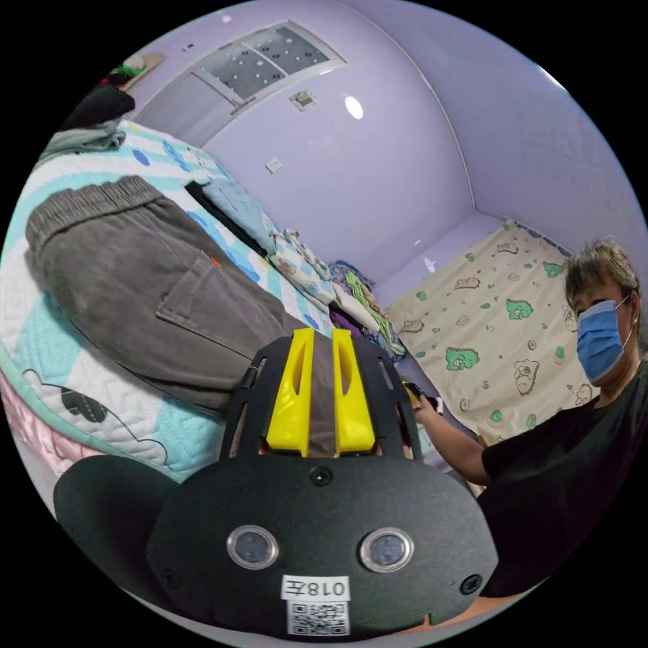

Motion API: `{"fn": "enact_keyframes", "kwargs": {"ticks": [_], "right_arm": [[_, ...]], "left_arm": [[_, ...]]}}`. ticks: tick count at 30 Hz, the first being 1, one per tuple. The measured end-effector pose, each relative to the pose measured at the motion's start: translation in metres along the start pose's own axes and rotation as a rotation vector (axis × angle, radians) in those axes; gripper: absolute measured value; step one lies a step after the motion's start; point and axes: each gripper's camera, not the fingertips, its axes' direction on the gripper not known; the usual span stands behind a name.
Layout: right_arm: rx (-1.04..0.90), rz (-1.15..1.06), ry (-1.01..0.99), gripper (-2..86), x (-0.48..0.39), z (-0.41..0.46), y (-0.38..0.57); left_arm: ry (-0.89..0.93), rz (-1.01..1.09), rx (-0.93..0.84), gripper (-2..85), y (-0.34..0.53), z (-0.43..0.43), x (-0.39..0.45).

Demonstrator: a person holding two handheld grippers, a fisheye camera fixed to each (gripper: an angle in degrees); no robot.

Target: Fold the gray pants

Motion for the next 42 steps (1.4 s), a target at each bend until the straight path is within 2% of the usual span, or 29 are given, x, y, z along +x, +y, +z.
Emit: {"fn": "enact_keyframes", "kwargs": {"ticks": [4,6,9,13,14,15,17,20,24,26,30,32,35,37,42], "right_arm": [[-0.057,-0.410,0.095,5.2,-0.129,0.030,0.070],[-0.098,-0.687,0.173,5.4,-0.208,0.064,0.151],[-0.146,-0.960,0.262,5.7,-0.270,0.118,0.277],[-0.295,-1.160,0.341,6.2,-0.286,0.198,0.423],[-0.368,-1.247,0.434,6.4,-0.282,0.226,0.465],[-0.359,-1.325,0.528,6.8,-0.275,0.241,0.499],[-0.229,-1.379,0.581,7.0,-0.273,0.240,0.526],[-0.325,-1.402,0.556,8.8,-0.277,0.245,0.538],[-0.419,-1.528,0.388,11.0,-0.286,0.229,0.562],[-0.367,-1.530,0.298,10.1,-0.288,0.214,0.563],[-0.287,-1.304,0.154,9.7,-0.291,0.212,0.524],[-0.373,-1.178,0.146,9.8,-0.282,0.236,0.508],[-0.672,-1.010,0.117,9.0,-0.252,0.277,0.510],[-0.611,-0.929,0.081,8.7,-0.238,0.268,0.510],[-0.610,-0.851,0.081,8.8,-0.224,0.262,0.507]], "left_arm": [[-0.032,-0.061,0.147,5.1,0.009,-0.042,-0.021],[-0.007,-0.091,0.191,5.4,0.014,-0.055,-0.031],[0.013,-0.105,0.225,6.0,0.017,-0.071,-0.042],[0.071,-0.144,0.262,6.2,0.020,-0.091,-0.062],[0.088,-0.156,0.266,6.3,0.021,-0.095,-0.067],[0.093,-0.160,0.268,6.3,0.021,-0.097,-0.069],[0.107,-0.165,0.273,6.3,0.021,-0.105,-0.075],[0.125,-0.174,0.295,6.3,0.020,-0.118,-0.080],[0.048,-0.196,0.396,6.3,0.018,-0.156,-0.079],[-0.052,-0.252,0.451,6.3,0.016,-0.187,-0.081],[-0.158,-0.355,0.506,7.8,0.015,-0.223,-0.092],[-0.184,-0.438,0.528,8.8,0.014,-0.233,-0.103],[-0.255,-0.484,0.510,10.0,0.002,-0.239,-0.112],[-0.296,-0.467,0.463,11.1,-0.014,-0.236,-0.114],[-0.422,-0.434,0.331,13.2,-0.056,-0.212,-0.117]]}}
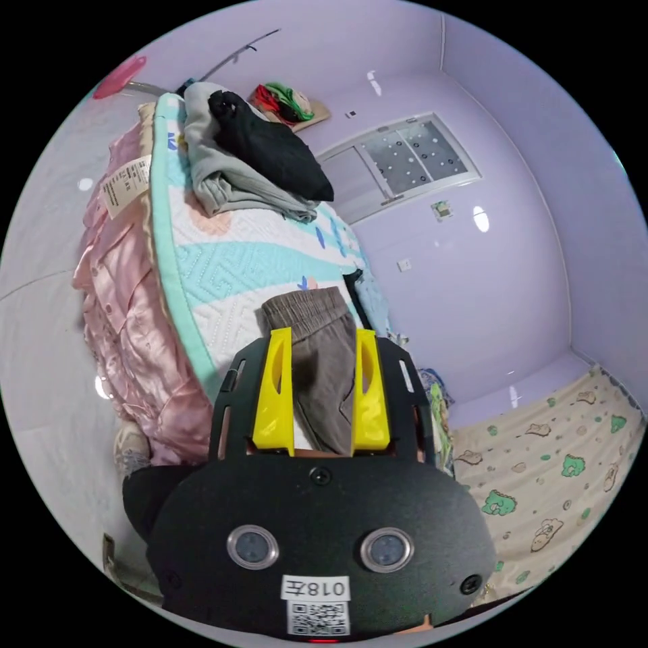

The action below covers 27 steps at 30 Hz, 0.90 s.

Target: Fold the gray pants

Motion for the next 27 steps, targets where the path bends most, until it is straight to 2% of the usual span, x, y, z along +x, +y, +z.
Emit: {"fn": "enact_keyframes", "kwargs": {"ticks": [8,12,16,21,25,27], "right_arm": [[0.043,0.042,0.034,8.4,0.006,-0.015,0.015],[0.080,0.063,0.035,7.1,0.017,-0.034,0.028],[0.105,0.073,0.027,6.5,0.030,-0.055,0.035],[0.170,0.097,0.021,5.7,0.056,-0.106,0.050],[0.228,0.156,-0.004,4.0,0.089,-0.150,0.075],[0.338,0.234,-0.064,1.9,0.123,-0.182,0.104]], "left_arm": [[-0.139,0.075,-0.019,12.8,-0.013,0.000,0.043],[-0.208,0.004,0.015,14.0,-0.014,-0.007,0.048],[-0.110,0.002,-0.159,15.2,-0.029,0.026,0.056],[-0.066,-0.106,-0.120,11.8,-0.038,0.022,0.052],[0.107,-0.175,-0.074,7.0,-0.037,0.018,0.051],[0.194,-0.173,-0.054,6.0,-0.033,0.012,0.062]]}}
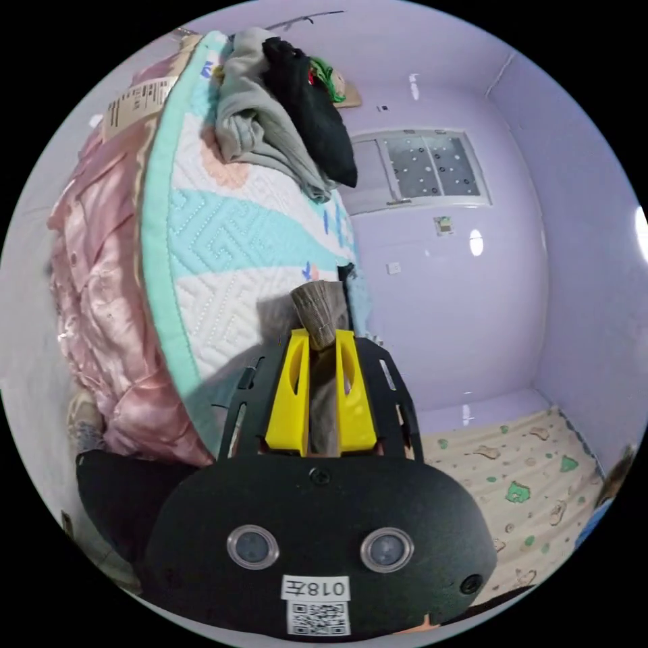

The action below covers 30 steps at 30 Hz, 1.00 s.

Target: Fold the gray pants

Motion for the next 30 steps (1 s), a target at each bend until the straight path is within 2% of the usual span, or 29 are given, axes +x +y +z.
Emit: {"fn": "enact_keyframes", "kwargs": {"ticks": [6,9,11,14,18,20,22,27,30], "right_arm": [[0.341,0.348,-0.132,0.0,0.113,-0.089,0.043],[0.409,0.383,-0.095,-0.2,0.147,-0.117,0.053],[0.422,0.395,-0.066,-0.3,0.160,-0.130,0.055],[0.439,0.422,-0.173,-0.3,0.181,-0.139,0.060],[0.464,0.391,-0.197,-0.3,0.189,-0.155,0.058],[0.467,0.388,-0.217,-0.3,0.194,-0.159,0.056],[0.481,0.395,-0.230,-0.3,0.199,-0.163,0.055],[0.499,0.411,-0.291,-0.2,0.209,-0.168,0.048],[0.454,0.353,-0.294,0.3,0.202,-0.164,0.034]], "left_arm": [[0.056,0.359,-0.017,5.3,0.047,0.019,0.165],[0.063,0.597,-0.050,5.4,0.107,0.050,0.270],[0.060,0.790,-0.087,5.5,0.181,0.086,0.345],[0.015,1.008,-0.136,5.7,0.292,0.145,0.411],[-0.113,1.260,-0.268,6.3,0.436,0.240,0.440],[-0.263,1.341,-0.550,7.6,0.515,0.319,0.419],[-0.273,1.310,-0.704,7.9,0.544,0.346,0.398],[-0.025,1.300,-0.732,6.5,0.547,0.325,0.416],[0.034,1.356,-0.554,6.5,0.517,0.281,0.438]]}}
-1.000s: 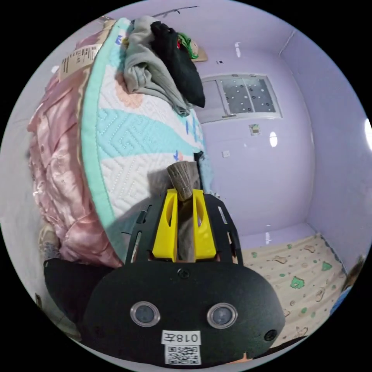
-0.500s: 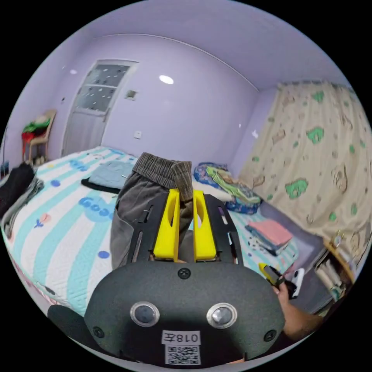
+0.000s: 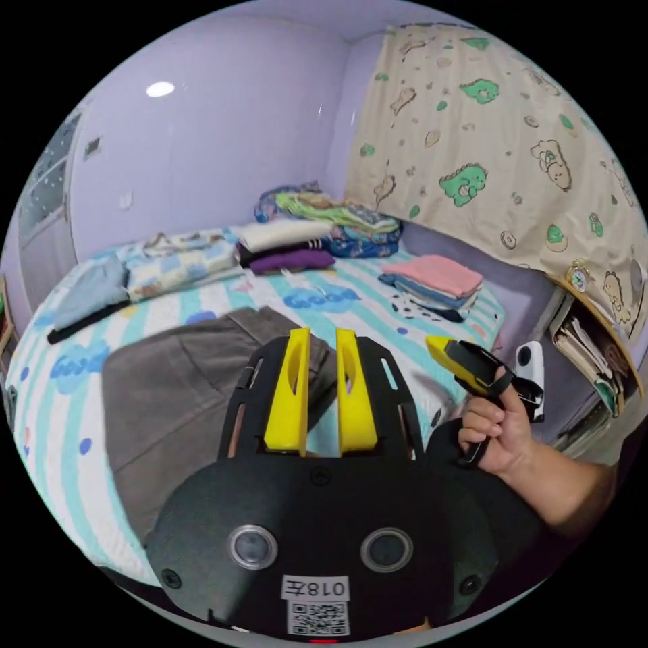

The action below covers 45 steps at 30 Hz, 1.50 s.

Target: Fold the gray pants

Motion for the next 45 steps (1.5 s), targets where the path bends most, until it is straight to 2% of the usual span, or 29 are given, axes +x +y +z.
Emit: {"fn": "enact_keyframes", "kwargs": {"ticks": [4,8,10,12,15,19,22,24,27,30,33,34,35,38,42,45], "right_arm": [[-0.162,-0.115,0.025,2.3,-0.024,0.029,-0.010],[-0.262,-0.121,0.082,7.4,-0.046,0.081,-0.023],[-0.305,-0.168,0.161,8.4,-0.059,0.111,-0.033],[-0.357,-0.129,0.340,9.0,-0.060,0.150,-0.049],[-0.453,-0.056,0.432,10.2,-0.045,0.193,-0.056],[-0.445,-0.030,0.488,7.5,-0.052,0.211,-0.064],[-0.485,-0.102,0.494,2.9,-0.072,0.222,-0.075],[-0.418,-0.141,0.492,1.7,-0.087,0.212,-0.087],[-0.341,-0.093,0.482,1.1,-0.075,0.192,-0.094],[-0.434,-0.013,0.527,1.2,-0.032,0.202,-0.083],[-0.363,0.066,0.353,3.5,-0.009,0.185,-0.090],[-0.346,0.065,0.330,4.7,-0.008,0.181,-0.093],[-0.299,0.065,0.305,7.1,-0.006,0.170,-0.098],[-0.240,0.077,0.306,10.9,0.003,0.153,-0.110],[-0.377,0.152,0.268,14.1,0.029,0.180,-0.113],[-0.352,0.195,0.263,15.2,0.033,0.190,-0.107]], "left_arm": [[-0.112,-0.054,0.048,7.2,0.020,-0.066,-0.054],[-0.211,-0.129,-0.052,7.9,0.065,-0.092,-0.107],[-0.164,-0.156,-0.090,7.9,0.081,-0.092,-0.121],[-0.130,-0.157,-0.115,7.8,0.092,-0.086,-0.127],[-0.075,-0.159,-0.184,8.1,0.100,-0.063,-0.134],[-0.001,-0.237,-0.221,7.8,0.104,-0.045,-0.163],[0.039,-0.266,-0.227,7.4,0.107,-0.037,-0.181],[0.059,-0.284,-0.225,7.5,0.109,-0.034,-0.190],[0.086,-0.278,-0.232,7.7,0.112,-0.028,-0.201],[0.102,-0.284,-0.265,7.8,0.117,-0.016,-0.213],[0.144,-0.300,-0.253,7.8,0.121,-0.014,-0.233],[0.148,-0.309,-0.182,7.6,0.122,-0.025,-0.244],[0.119,-0.345,-0.073,7.3,0.126,-0.040,-0.259],[0.108,-0.544,0.050,8.8,0.140,-0.046,-0.318],[0.191,-0.715,-0.020,12.7,0.154,0.007,-0.386],[0.227,-0.808,-0.100,15.7,0.165,0.053,-0.425]]}}
